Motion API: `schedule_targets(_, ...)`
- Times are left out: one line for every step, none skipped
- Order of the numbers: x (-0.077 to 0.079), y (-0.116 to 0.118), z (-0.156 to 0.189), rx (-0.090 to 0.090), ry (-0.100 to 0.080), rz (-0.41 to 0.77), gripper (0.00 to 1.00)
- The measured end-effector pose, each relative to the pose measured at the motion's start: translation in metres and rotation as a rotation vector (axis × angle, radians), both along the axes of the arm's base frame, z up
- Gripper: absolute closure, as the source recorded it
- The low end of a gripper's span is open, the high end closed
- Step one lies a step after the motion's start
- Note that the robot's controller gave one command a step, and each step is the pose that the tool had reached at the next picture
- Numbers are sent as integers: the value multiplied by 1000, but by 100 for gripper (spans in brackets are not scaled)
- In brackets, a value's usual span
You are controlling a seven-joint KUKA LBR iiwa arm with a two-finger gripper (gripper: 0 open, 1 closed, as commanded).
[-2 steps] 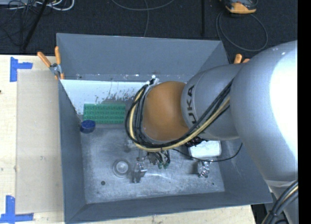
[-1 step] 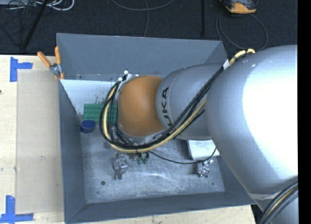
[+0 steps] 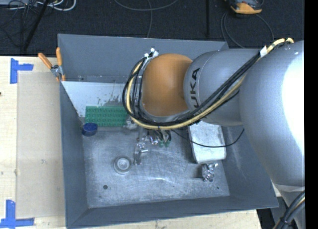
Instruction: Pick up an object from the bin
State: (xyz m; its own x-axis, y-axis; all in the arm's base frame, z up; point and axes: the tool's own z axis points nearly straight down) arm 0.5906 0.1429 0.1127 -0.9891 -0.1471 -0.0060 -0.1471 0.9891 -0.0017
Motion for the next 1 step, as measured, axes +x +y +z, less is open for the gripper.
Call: schedule_targets(-40, 2, -41, 2, 1, 120, 0)
